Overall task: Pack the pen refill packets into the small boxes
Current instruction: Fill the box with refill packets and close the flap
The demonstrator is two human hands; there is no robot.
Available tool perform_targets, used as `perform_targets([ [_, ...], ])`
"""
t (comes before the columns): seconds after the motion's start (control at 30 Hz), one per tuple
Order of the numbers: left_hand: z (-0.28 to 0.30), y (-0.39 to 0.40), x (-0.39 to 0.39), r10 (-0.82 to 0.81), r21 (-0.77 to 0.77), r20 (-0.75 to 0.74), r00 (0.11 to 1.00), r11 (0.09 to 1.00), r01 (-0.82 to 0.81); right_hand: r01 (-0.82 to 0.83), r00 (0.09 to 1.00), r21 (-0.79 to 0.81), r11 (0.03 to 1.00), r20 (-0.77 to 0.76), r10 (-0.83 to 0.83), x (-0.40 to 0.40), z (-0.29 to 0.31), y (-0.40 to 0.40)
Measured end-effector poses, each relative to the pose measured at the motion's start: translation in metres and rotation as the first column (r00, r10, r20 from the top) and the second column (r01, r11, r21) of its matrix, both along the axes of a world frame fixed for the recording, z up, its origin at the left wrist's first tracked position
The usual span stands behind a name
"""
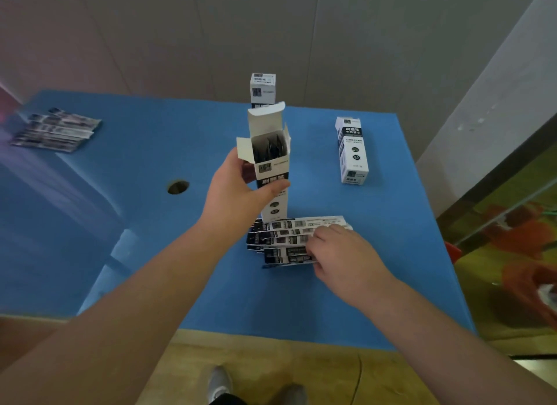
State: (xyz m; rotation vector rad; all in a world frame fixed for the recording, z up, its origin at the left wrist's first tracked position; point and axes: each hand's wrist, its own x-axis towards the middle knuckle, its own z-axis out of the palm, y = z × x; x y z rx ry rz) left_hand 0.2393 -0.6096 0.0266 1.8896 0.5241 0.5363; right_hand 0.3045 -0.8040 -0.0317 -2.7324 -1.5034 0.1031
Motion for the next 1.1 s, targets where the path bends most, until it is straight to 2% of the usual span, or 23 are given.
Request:
perform_targets([
  [0.7,-0.004,-0.001,0.001,0.004,-0.007,-0.030,1.000,1.000,-0.004,0.019,0.998,-0.019,1.000,0.058,-0.018,-0.004,0.003,0.001],
  [0.8,-0.004,-0.002,0.000,0.004,-0.001,-0.030,1.000,1.000,-0.004,0.022,0.995,-0.082,0.996,0.098,-0.014,-0.005,0.007,0.005],
  [0.93,-0.004,-0.002,-0.001,0.003,-0.001,-0.033,0.999,1.000,-0.003,-0.014,0.998,-0.172,0.985,0.059,0.024,-0.007,0.010,0.007],
  [1.1,-0.005,-0.002,-0.002,0.005,-0.005,-0.038,0.999,1.000,-0.005,-0.023,0.995,-0.278,0.960,0.089,0.050,-0.010,0.019,0.015],
])
